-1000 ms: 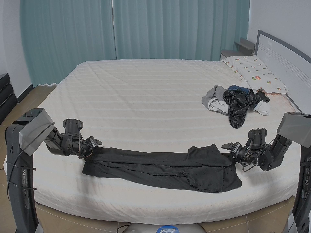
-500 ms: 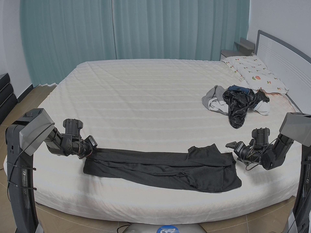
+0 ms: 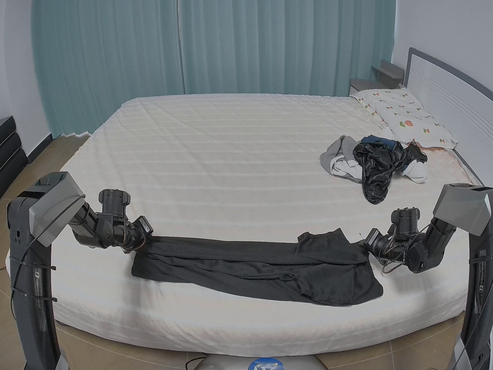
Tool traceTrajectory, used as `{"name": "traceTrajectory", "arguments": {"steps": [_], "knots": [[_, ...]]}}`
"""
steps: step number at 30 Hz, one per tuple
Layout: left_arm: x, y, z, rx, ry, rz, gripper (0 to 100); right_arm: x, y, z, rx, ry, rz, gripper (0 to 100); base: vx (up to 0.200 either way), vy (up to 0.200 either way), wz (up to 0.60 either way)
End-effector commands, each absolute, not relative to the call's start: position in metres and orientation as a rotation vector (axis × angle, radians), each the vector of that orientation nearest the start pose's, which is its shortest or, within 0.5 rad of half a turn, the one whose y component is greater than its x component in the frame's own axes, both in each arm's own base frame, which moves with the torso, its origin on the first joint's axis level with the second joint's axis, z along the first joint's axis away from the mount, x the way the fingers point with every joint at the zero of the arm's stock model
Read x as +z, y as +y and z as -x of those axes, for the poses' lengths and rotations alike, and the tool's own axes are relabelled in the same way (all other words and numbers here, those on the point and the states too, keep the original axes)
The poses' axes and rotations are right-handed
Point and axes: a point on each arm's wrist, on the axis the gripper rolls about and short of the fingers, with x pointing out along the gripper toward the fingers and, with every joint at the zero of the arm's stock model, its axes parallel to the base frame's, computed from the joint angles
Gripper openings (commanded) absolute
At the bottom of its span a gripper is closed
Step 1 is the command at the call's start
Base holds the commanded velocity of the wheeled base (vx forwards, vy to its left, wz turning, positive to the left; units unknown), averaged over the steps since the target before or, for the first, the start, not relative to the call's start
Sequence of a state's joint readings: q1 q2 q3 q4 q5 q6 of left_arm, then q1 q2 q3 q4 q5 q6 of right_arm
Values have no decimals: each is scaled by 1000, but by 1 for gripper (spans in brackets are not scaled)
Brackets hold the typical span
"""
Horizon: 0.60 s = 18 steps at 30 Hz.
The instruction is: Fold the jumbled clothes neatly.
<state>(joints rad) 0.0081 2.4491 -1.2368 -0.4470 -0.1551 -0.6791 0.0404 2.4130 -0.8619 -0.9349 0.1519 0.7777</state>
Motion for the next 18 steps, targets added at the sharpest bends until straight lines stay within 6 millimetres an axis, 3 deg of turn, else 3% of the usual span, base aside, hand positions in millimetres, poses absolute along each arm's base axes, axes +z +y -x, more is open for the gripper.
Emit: {"name": "traceTrajectory", "arguments": {"steps": [1,11,15,16,18], "knots": [[-18,1,-434,130,793,707,0,-28,12,-392,-67,612,-798,0,0,0,0],[-19,0,-428,137,810,707,0,-29,10,-400,-53,512,-816,0,0,0,0],[-20,0,-428,136,810,709,0,-41,12,-399,-59,535,-810,0,0,0,0],[-20,0,-428,136,810,709,100,-41,13,-399,-58,536,-810,100,0,0,0],[-21,1,-428,138,811,710,100,-41,12,-399,-63,534,-813,100,0,0,0]]}}
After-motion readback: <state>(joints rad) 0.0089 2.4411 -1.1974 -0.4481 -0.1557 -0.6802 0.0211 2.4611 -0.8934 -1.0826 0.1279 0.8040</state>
